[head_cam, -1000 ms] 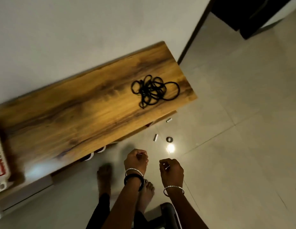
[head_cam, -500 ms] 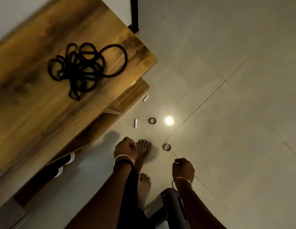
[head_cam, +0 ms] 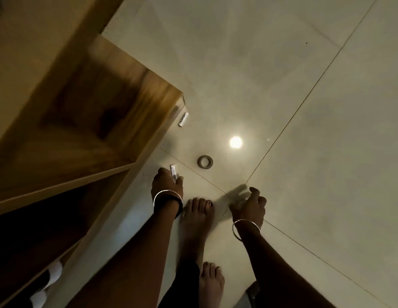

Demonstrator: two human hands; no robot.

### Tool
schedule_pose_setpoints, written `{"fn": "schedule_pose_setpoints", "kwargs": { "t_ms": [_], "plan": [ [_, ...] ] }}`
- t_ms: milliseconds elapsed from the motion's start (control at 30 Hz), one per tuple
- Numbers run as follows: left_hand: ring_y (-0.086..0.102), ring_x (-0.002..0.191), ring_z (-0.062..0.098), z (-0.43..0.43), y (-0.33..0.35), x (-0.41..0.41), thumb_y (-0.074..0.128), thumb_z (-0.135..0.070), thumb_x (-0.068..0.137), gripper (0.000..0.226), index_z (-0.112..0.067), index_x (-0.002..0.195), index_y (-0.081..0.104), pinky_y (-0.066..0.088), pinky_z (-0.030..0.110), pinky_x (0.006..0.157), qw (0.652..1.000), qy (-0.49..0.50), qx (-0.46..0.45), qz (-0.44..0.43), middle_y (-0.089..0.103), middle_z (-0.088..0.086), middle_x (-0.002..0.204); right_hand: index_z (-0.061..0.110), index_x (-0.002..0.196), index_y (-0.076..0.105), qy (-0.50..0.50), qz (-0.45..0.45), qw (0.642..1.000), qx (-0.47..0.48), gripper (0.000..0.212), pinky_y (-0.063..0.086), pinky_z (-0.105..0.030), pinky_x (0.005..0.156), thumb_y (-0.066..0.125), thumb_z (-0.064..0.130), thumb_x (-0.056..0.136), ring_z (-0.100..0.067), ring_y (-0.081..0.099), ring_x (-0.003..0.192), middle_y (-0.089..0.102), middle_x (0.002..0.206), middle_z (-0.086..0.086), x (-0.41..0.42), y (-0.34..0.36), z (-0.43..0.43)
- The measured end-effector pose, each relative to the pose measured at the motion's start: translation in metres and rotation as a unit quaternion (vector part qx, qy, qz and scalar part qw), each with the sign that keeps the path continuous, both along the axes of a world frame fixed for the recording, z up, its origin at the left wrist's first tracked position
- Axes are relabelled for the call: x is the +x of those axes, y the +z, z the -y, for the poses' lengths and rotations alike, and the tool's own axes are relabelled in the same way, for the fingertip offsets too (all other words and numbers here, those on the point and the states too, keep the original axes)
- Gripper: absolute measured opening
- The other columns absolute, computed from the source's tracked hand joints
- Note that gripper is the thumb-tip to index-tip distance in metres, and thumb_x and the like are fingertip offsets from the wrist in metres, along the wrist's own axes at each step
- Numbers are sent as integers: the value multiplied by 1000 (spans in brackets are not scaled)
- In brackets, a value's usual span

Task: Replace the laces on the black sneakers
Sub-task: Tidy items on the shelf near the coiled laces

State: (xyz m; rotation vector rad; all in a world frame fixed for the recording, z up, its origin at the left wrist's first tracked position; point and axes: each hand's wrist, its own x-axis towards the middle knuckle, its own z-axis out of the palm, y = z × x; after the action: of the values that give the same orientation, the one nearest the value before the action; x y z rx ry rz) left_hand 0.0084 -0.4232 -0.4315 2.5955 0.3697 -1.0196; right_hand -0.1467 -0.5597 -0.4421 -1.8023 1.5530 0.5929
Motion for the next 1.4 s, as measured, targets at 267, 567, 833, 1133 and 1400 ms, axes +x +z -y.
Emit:
{"fn": "schedule_pose_setpoints", "kwargs": {
  "t_ms": [267,567,833,1133,1400],
  "plan": [
    [61,114,36,2,-38,2,65,-32,94,46,-6,127,47,50,45,80,997,-46,62,-14,62,15,124,7,120,51,40,-25,998,-47,38,45,-41,81,62,-1,85,-43,54,106,52,118,-18,5,-36,3],
    [63,107,36,-6,-8,-6,64,-18,93,24,-5,112,60,48,37,80,999,-14,-35,-7,69,15,112,5,109,63,86,33,995,-43,42,42,-31,75,55,-17,74,-37,58,99,51,118,-13,8,-4,1],
    [68,97,30,-20,119,-36,69,-18,90,20,-6,105,63,38,21,71,987,90,-132,23,74,11,103,24,96,65,-139,114,981,69,37,60,-35,78,78,8,65,-25,72,82,73,87,-3,34,110,-22],
    [67,72,14,-79,273,-77,73,-26,88,11,-17,94,69,38,3,55,956,176,-213,97,69,-9,74,1,101,69,-354,230,879,222,41,59,-30,66,92,13,70,-26,70,70,75,83,-15,47,280,-64],
    [73,74,16,-176,414,-118,73,-55,73,24,-36,87,69,60,40,73,866,368,-299,158,76,-8,78,5,98,72,-279,208,878,328,29,61,-48,84,85,23,80,-30,73,84,74,91,-18,50,442,-144]
  ]
}}
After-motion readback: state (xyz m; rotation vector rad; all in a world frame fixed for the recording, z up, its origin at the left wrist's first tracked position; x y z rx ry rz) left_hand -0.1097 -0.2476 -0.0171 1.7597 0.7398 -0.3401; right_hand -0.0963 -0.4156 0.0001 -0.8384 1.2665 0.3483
